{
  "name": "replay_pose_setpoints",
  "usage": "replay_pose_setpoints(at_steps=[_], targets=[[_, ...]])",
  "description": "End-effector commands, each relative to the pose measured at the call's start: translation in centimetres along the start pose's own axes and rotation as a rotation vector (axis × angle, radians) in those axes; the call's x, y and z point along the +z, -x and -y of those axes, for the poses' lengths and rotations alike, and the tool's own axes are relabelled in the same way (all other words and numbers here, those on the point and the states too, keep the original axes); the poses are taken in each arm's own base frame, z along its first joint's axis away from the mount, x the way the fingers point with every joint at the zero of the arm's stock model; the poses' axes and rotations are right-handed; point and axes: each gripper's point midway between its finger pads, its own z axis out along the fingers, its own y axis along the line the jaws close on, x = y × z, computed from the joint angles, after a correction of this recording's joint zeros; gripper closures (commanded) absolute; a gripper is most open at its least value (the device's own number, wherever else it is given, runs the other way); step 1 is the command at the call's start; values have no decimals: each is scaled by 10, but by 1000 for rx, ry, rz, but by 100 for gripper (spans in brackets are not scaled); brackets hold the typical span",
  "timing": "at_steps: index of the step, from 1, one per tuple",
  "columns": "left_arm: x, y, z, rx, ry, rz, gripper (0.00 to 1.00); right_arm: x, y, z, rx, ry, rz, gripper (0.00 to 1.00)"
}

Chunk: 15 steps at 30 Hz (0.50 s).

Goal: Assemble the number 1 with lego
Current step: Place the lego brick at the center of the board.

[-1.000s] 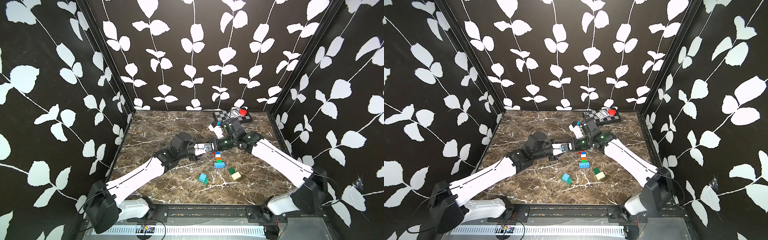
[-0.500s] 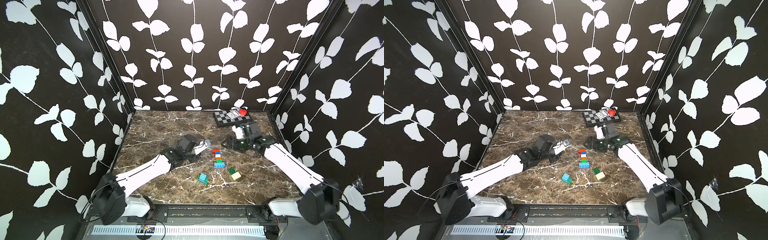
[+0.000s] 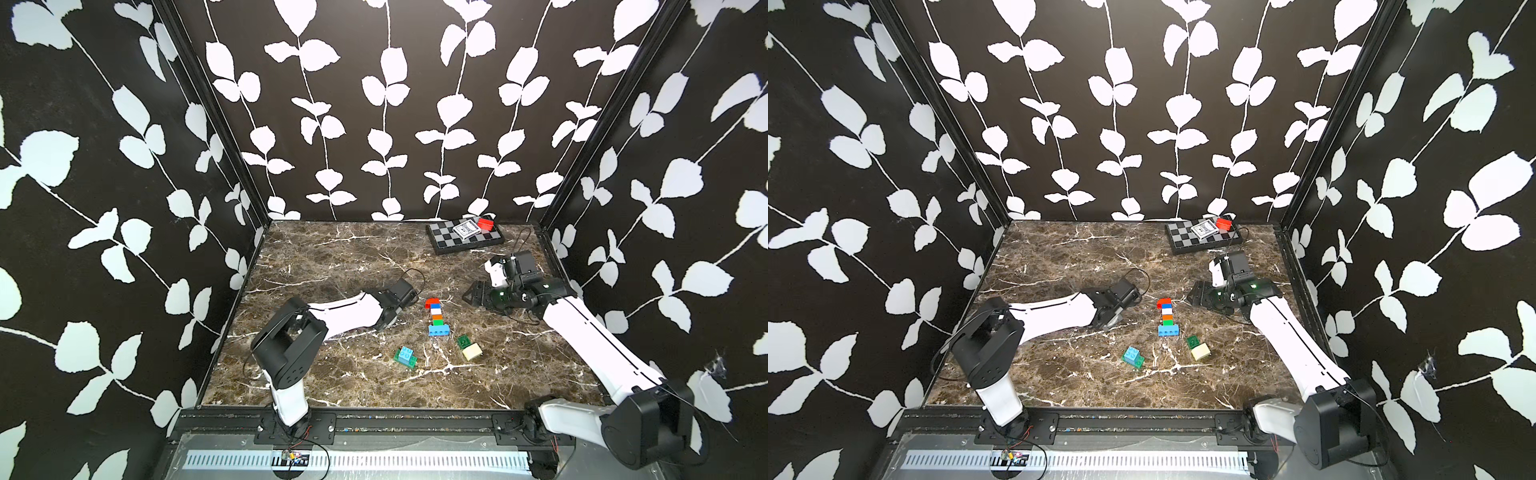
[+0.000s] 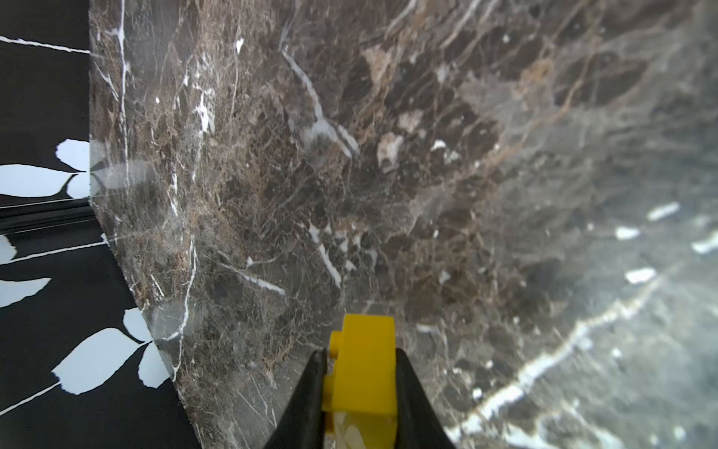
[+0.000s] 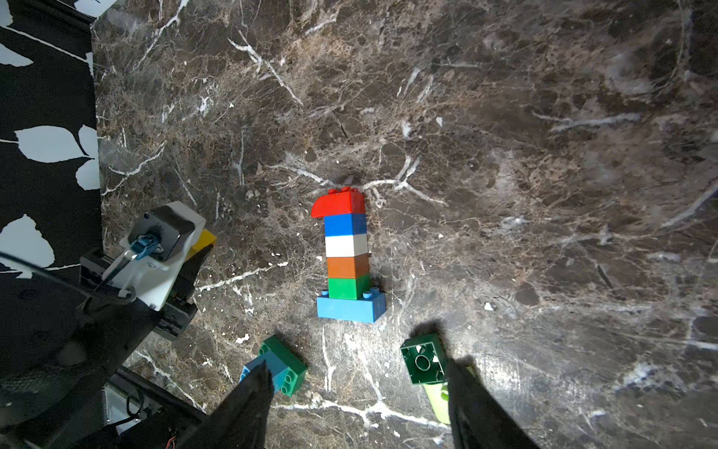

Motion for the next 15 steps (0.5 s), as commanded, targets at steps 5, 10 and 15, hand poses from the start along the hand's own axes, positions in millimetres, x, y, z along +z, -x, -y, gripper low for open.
replay_pose_setpoints(at_steps=[5,10,15], targets=[[0,3,18,32,-9,-33,80,-2,-7,12,-3,-16,-9,30],[0,5,27,47,-39,-34,71,-1,-7,14,2,-12,-10,30],[-3,9,37,42,-92,-15,60,-1,-7,14,-1,-10,-13,30]])
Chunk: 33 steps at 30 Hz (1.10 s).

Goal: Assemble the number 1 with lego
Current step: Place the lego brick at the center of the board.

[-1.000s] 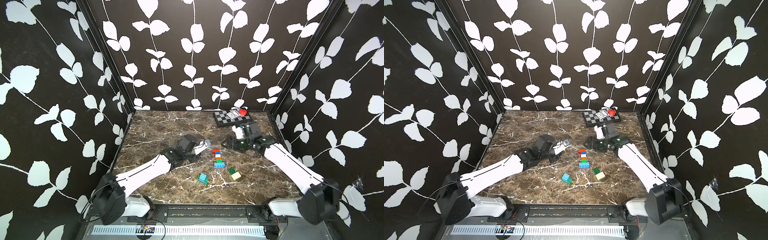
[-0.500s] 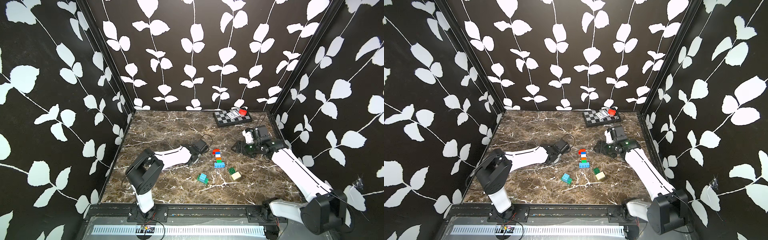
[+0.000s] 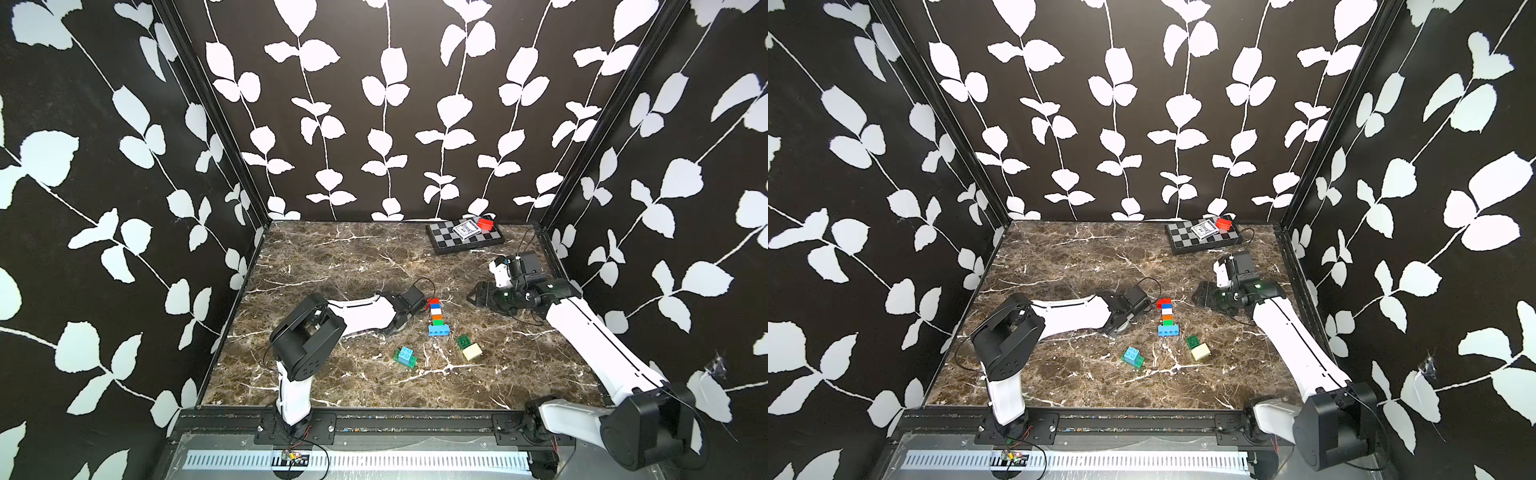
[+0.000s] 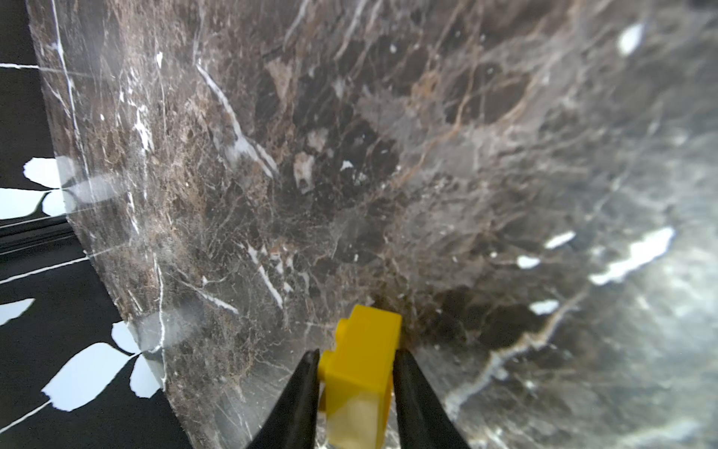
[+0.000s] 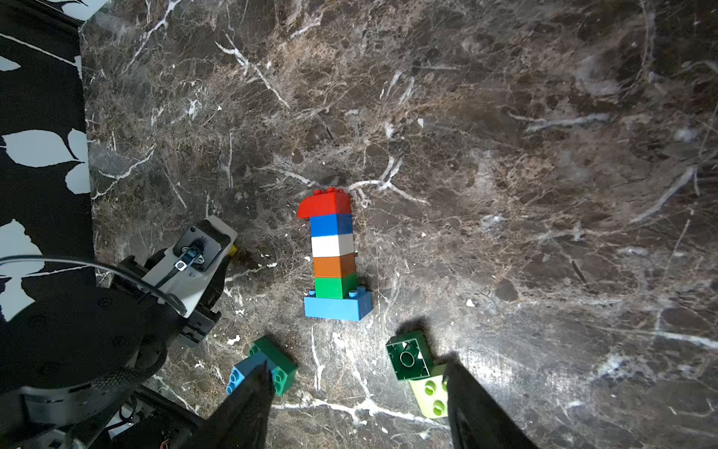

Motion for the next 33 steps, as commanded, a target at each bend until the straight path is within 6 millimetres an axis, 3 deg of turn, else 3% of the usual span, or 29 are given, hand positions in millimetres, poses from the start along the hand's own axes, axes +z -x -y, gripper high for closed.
replay_pose_setpoints(at_steps=[1,5,10,14,20,23,28,30,33], targets=[[-10,7,7,-12,-54,28,58,1,-8,5,-6,1,-14,30],[-12,9,16,-13,-98,43,54,1,-9,5,-10,1,-17,30],[-17,11,22,-14,-129,62,57,0,-9,6,-13,-2,-19,30],[-19,11,19,-5,-100,66,59,-1,-10,6,-17,-4,-23,30],[-31,18,13,-43,-86,125,51,-4,-10,5,-29,-2,-24,30],[-45,21,4,-91,-83,189,40,-8,-10,4,-53,-5,-24,30],[-84,21,-25,-245,-67,346,36,-13,-6,1,-164,-47,-34,30],[-96,15,-40,-350,-62,390,34,-11,-7,-12,-256,-63,-56,29],[-108,-1,-71,-585,-84,440,34,1,-12,-46,-448,-58,-83,28]])
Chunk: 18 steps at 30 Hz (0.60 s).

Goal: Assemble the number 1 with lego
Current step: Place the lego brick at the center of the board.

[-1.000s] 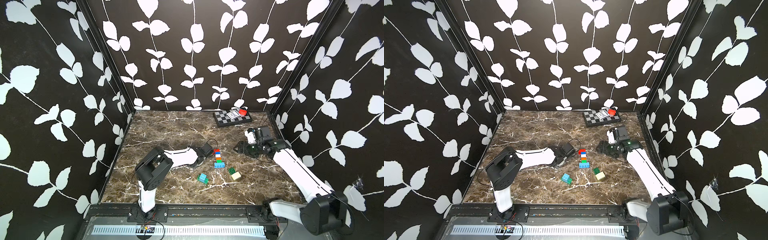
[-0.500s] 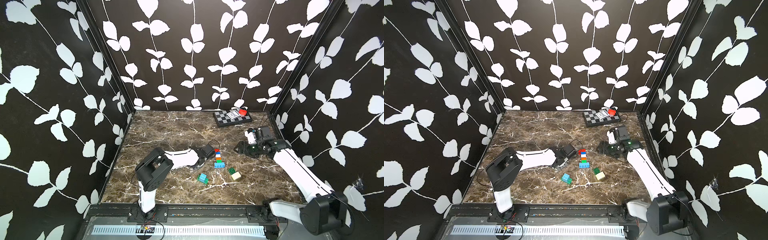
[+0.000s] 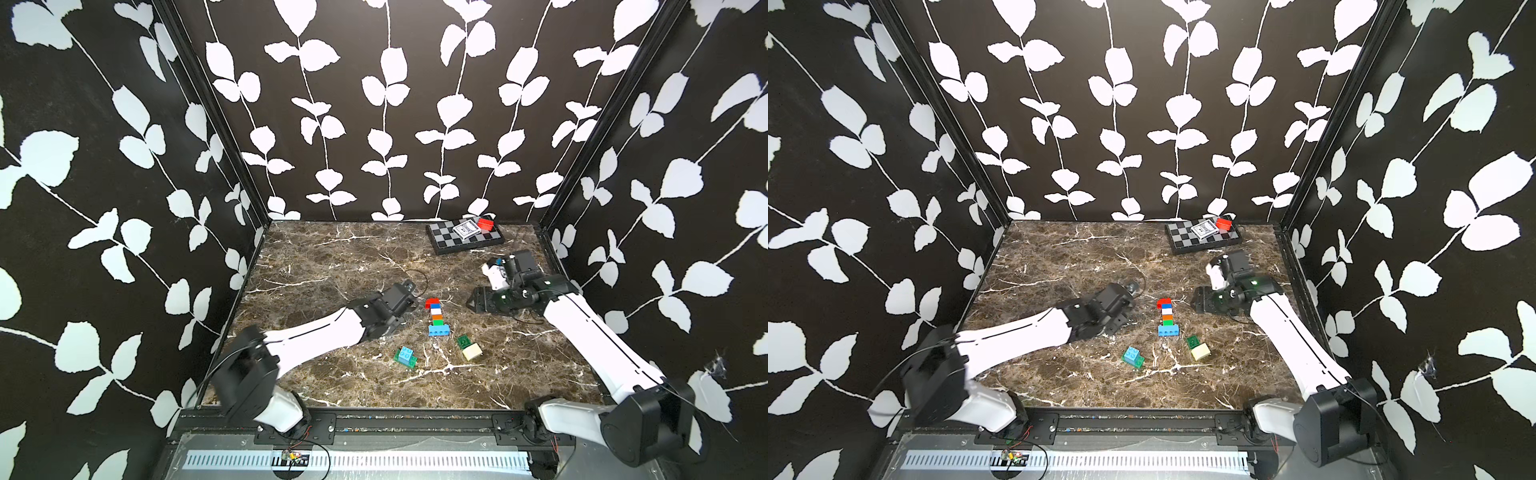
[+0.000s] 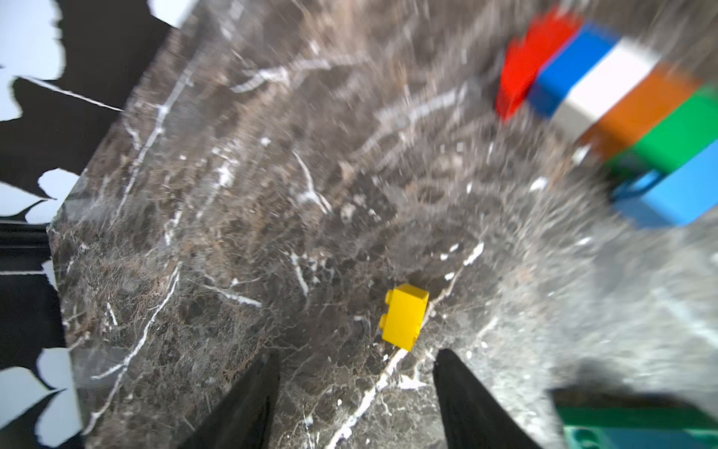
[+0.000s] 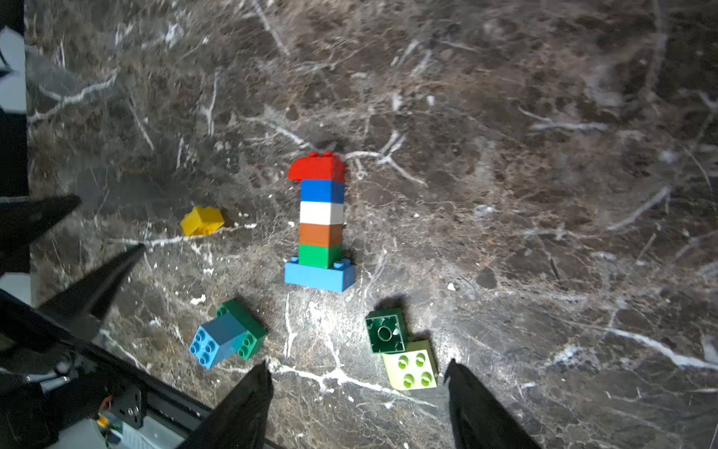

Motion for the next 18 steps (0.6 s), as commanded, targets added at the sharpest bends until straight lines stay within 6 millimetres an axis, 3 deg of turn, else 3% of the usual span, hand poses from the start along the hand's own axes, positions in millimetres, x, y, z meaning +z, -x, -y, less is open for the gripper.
replay_pose_setpoints(at_steps=[1,5,9,10,14,18], targets=[[-13,1,-39,-302,42,72,34,4,12,-36,-249,-18,17,28],[-30,-15,-82,-573,88,121,30,32,21,-86,-453,5,65,27],[-37,-47,-111,-774,148,120,24,75,24,-131,-582,39,77,26],[-38,-57,-114,-821,151,112,23,92,18,-136,-594,41,34,26],[-38,-93,-122,-1004,168,81,20,121,17,-167,-656,64,-3,23],[-37,-115,-122,-1117,163,82,20,147,13,-176,-685,51,-32,22]])
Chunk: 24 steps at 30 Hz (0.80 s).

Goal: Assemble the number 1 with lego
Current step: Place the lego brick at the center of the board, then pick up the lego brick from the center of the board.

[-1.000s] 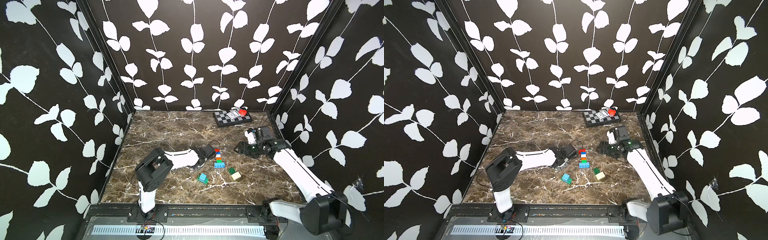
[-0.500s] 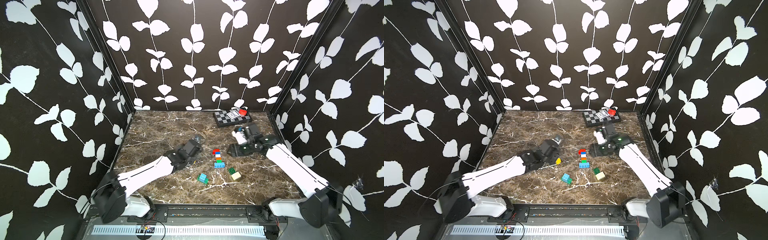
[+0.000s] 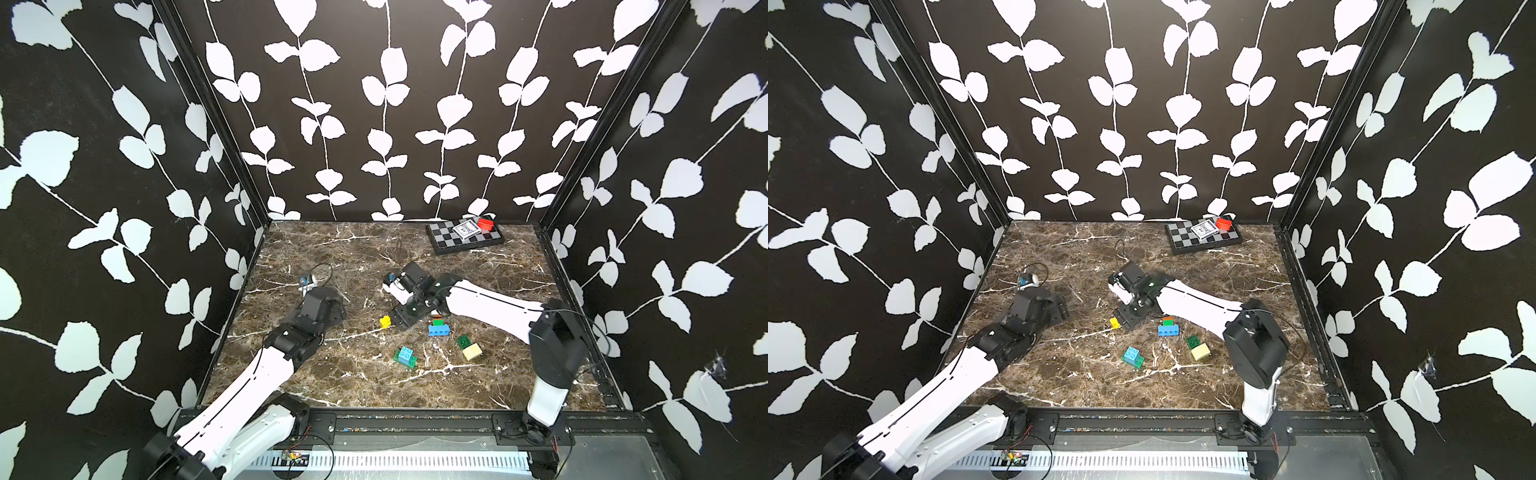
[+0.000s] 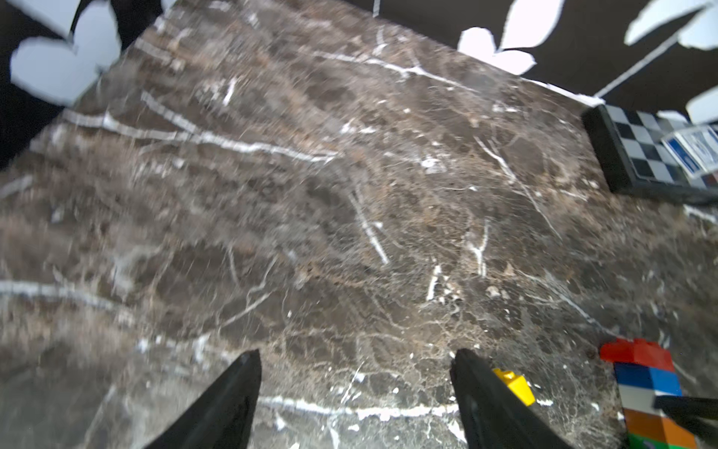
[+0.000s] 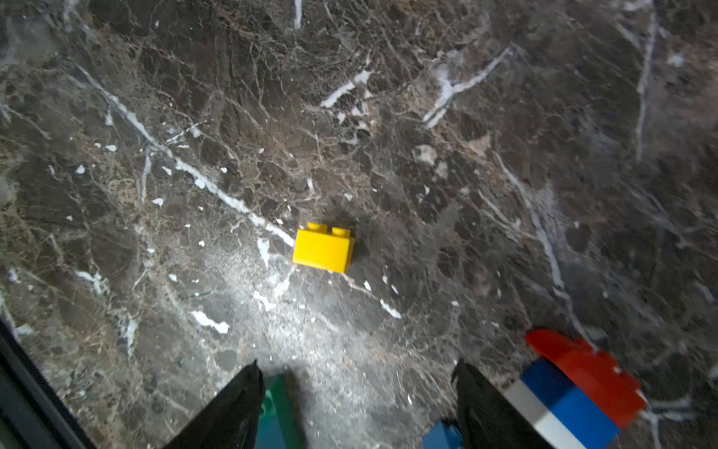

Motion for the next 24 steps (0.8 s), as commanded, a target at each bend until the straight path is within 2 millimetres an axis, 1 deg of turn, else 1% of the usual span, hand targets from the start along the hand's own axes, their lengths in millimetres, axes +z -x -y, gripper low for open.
replay_pose_setpoints(at_steps=[1,4,8,17,20,24], targets=[[0,-17,-9,-129,-10,-44,20,2,25,-3,-39,-26,52,22],[2,-25,-12,-142,-10,-68,20,16,23,-5,-43,-24,26,22],[7,-31,-11,-153,-8,-92,20,28,23,-9,-41,-21,7,24],[13,-33,-3,-139,-17,-126,20,52,25,-16,-21,-15,-12,32],[12,-33,-3,-132,-15,-129,20,59,26,-19,-16,-13,-17,33],[11,-32,-5,-123,-12,-127,20,67,25,-18,-4,-24,-31,37]])
